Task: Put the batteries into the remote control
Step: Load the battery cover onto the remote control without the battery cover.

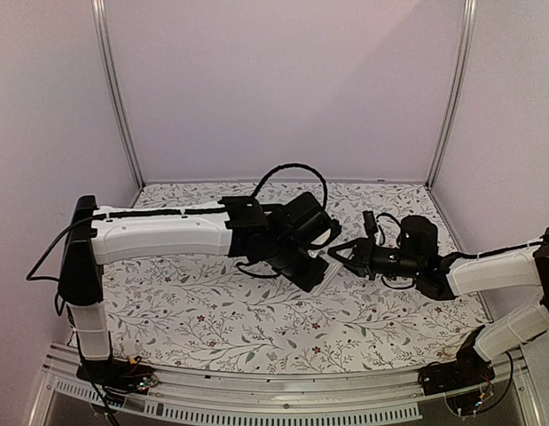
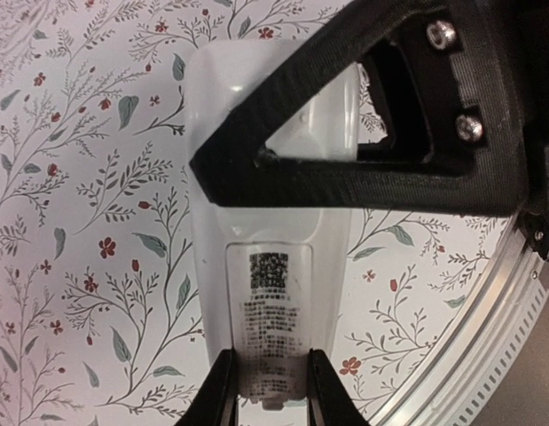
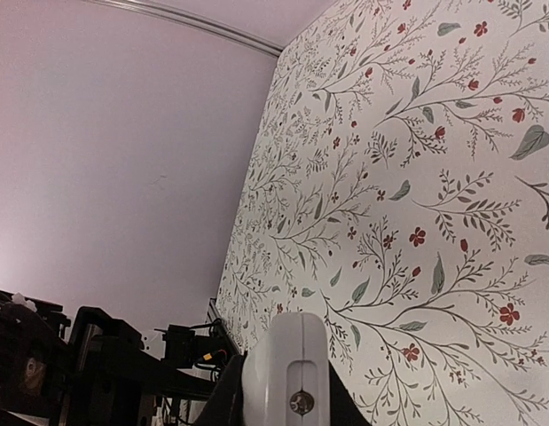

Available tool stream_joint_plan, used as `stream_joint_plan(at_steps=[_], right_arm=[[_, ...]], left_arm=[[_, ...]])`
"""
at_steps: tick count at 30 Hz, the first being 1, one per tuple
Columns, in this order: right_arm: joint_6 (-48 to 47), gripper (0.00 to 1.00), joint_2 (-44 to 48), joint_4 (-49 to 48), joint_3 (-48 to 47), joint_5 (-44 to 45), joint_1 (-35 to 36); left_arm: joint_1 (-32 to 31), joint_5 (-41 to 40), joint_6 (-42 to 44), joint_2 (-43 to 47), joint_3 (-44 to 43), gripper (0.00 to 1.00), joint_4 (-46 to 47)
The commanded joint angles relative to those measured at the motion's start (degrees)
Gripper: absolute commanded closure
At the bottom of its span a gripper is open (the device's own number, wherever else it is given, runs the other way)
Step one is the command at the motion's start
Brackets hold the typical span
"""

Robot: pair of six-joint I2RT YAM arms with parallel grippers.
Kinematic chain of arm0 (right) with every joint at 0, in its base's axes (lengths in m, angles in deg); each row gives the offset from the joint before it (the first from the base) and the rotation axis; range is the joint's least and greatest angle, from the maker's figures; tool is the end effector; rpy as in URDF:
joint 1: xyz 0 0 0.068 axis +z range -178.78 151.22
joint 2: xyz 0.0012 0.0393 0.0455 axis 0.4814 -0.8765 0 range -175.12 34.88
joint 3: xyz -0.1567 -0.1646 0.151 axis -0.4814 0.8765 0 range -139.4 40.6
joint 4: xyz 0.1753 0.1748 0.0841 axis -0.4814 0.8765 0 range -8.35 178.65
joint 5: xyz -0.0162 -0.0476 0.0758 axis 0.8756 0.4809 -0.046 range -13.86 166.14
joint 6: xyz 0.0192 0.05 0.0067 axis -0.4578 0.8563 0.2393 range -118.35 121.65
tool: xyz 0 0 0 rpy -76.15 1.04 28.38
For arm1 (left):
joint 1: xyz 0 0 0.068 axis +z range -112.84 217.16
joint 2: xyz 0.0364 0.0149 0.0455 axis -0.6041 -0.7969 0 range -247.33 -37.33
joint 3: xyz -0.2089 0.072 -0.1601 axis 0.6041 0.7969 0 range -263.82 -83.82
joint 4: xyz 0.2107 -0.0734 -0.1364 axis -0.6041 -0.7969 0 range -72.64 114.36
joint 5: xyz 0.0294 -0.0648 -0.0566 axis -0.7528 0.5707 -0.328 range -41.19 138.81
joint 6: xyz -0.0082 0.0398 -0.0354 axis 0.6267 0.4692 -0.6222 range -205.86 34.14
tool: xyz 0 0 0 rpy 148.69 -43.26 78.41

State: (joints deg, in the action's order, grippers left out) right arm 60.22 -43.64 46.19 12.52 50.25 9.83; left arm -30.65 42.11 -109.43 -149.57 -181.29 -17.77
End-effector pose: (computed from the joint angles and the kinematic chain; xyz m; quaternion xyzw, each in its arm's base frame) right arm 0.2031 0.1819 0.1941 -0.0003 0.7851 0.5626 0.2592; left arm 0.1669 -0.3984 0.2619 0.3450 0.8928 -0.1643 0.2387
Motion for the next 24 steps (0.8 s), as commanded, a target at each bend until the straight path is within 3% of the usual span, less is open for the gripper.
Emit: stream_joint_plan(at_steps=[1,24], right_arm=[[2.88,1.00,-1.17,-9.75,0.04,-5.43,1.18],[6.98,1.00,-0.78,-12.39,-0.32,-5.87,0.39]], left_arm=[[1.09,-0.97,1.22,-1.79,-0.41,0.78,-0.06],[1.27,-1.41,1.95,-1.92,1.51,0.67,0.06]])
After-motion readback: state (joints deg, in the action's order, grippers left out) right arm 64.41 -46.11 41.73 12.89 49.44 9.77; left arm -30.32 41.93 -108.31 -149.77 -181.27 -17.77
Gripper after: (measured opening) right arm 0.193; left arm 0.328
